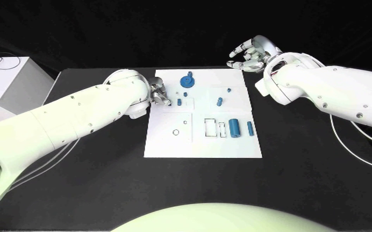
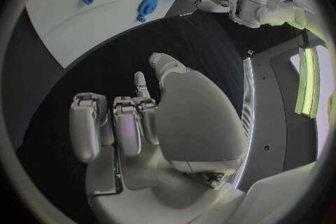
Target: Assemble the parts on the task board
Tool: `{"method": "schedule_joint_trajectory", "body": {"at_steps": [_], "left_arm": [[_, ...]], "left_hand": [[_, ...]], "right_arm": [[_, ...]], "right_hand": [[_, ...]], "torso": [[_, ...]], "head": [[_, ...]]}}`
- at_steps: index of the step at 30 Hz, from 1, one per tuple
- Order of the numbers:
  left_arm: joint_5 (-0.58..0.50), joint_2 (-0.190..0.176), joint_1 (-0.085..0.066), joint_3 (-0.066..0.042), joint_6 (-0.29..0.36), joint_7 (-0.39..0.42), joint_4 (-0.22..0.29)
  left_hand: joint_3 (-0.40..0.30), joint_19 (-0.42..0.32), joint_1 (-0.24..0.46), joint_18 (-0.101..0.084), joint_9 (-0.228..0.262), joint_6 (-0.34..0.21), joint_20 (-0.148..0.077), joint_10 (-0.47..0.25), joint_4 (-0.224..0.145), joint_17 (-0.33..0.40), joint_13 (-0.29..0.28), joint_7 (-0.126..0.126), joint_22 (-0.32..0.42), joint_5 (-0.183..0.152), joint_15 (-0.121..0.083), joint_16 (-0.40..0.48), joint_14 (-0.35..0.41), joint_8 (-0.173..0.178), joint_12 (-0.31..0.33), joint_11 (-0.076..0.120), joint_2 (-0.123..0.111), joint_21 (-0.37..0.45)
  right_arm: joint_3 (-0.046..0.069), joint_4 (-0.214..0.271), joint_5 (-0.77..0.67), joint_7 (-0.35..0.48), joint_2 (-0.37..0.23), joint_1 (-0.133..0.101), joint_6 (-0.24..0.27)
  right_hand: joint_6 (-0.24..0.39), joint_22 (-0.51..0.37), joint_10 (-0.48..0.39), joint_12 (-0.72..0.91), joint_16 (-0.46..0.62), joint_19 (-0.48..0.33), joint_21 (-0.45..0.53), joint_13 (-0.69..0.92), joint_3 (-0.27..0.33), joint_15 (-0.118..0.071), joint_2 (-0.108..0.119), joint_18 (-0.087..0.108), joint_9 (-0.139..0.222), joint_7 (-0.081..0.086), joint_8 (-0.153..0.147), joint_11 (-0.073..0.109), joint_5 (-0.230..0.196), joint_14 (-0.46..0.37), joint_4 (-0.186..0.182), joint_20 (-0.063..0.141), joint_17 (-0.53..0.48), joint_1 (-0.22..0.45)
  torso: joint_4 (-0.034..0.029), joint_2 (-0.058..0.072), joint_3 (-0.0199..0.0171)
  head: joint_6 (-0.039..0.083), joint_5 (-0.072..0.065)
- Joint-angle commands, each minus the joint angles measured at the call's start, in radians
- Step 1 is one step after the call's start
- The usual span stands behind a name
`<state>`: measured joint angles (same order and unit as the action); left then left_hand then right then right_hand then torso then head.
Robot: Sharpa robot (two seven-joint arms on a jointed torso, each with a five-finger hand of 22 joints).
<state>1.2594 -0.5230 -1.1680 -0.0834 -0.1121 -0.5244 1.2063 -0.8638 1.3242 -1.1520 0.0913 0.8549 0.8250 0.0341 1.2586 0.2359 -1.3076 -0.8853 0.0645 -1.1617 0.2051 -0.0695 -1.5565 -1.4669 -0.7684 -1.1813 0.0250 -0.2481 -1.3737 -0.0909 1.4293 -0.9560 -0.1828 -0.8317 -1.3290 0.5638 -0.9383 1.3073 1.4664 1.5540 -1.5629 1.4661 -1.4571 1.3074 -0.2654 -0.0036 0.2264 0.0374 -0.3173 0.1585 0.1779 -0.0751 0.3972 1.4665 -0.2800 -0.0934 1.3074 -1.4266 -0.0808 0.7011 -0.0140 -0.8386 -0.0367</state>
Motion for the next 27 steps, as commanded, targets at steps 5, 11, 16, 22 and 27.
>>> {"method": "schedule_joint_trajectory", "body": {"at_steps": [5, 11, 16, 22, 27], "left_arm": [[0.008, -0.003, 0.002, 0.001, -0.026, -0.004, 0.005], [0.008, -0.003, 0.002, 0.001, -0.023, -0.004, 0.005], [0.007, 0.0, 0.002, 0.001, -0.021, -0.004, 0.0], [0.001, 0.006, 0.003, 0.001, -0.021, -0.004, -0.008], [-0.003, 0.014, 0.007, 0.001, -0.023, -0.004, -0.017]], "left_hand": [[-0.154, 0.006, 0.004, -0.002, 0.175, 0.018, 0.002, 0.003, -0.152, -0.244, 0.001, -0.016, -0.001, 0.005, -0.009, -0.006, -0.097, -0.005, -0.005, 0.0, 0.008, -0.004], [-0.156, 0.006, 0.005, -0.002, 0.175, 0.019, 0.001, 0.003, -0.153, -0.245, 0.002, -0.016, -0.001, 0.006, -0.009, -0.006, -0.098, -0.006, -0.005, 0.0, 0.008, -0.004], [-0.157, 0.007, 0.006, -0.002, 0.176, 0.019, 0.001, 0.004, -0.154, -0.244, 0.0, -0.017, -0.002, 0.006, -0.009, -0.006, -0.098, -0.006, -0.006, 0.0, 0.008, -0.004], [-0.157, 0.006, 0.007, -0.002, 0.176, 0.019, 0.001, 0.004, -0.154, -0.245, 0.0, -0.017, -0.001, 0.006, -0.009, -0.006, -0.098, -0.007, -0.006, 0.0, 0.008, -0.004], [-0.158, 0.007, 0.013, -0.002, 0.176, 0.019, 0.001, 0.005, -0.153, -0.245, 0.002, -0.016, -0.001, 0.005, -0.009, -0.006, -0.098, -0.008, -0.006, 0.0, 0.007, -0.004]], "right_arm": [[0.0, 0.0, -0.011, 0.006, 0.0, 0.0, -0.011], [0.0, 0.0, -0.012, 0.006, 0.0, 0.0, -0.011], [0.0, 0.001, -0.012, 0.007, 0.0, 0.0, -0.011], [0.0, 0.002, -0.012, 0.007, 0.0, 0.0, -0.011], [0.0, 0.003, -0.012, 0.008, 0.0, 0.0, -0.011]], "right_hand": [[0.009, 0.14, 0.08, -0.006, 0.003, 0.055, 0.006, 0.243, -0.008, 0.001, 0.005, -0.003, -0.001, 0.0, 0.005, 0.001, 0.006, 0.097, 0.0, -0.003, 0.233, 0.008], [0.009, 0.14, 0.08, -0.006, 0.003, 0.055, 0.006, 0.243, -0.008, 0.001, 0.005, -0.003, -0.001, 0.0, 0.005, 0.001, 0.006, 0.097, 0.0, -0.003, 0.233, 0.008], [0.009, 0.14, 0.08, -0.006, 0.003, 0.055, 0.006, 0.243, -0.008, 0.001, 0.005, -0.003, -0.001, 0.0, 0.005, 0.001, 0.006, 0.097, 0.0, -0.003, 0.233, 0.008], [0.009, 0.14, 0.08, -0.006, 0.003, 0.055, 0.006, 0.243, -0.008, 0.001, 0.005, -0.003, -0.001, 0.0, 0.005, 0.001, 0.006, 0.097, 0.0, -0.003, 0.233, 0.008], [0.009, 0.14, 0.08, -0.006, 0.003, 0.055, 0.006, 0.243, -0.008, 0.001, 0.005, -0.003, -0.001, 0.0, 0.005, 0.001, 0.006, 0.097, 0.0, -0.003, 0.233, 0.008]], "torso": [[0.0004, 0.001, 0.0007], [0.0004, 0.002, 0.0004], [0.0, 0.002, 0.0002], [0.0002, 0.002, -0.0004], [0.0012, 0.002, -0.0007]], "head": [[-0.001, 0.0], [-0.002, -0.002], [-0.003, -0.003], [-0.004, -0.004], [-0.005, -0.003]]}}
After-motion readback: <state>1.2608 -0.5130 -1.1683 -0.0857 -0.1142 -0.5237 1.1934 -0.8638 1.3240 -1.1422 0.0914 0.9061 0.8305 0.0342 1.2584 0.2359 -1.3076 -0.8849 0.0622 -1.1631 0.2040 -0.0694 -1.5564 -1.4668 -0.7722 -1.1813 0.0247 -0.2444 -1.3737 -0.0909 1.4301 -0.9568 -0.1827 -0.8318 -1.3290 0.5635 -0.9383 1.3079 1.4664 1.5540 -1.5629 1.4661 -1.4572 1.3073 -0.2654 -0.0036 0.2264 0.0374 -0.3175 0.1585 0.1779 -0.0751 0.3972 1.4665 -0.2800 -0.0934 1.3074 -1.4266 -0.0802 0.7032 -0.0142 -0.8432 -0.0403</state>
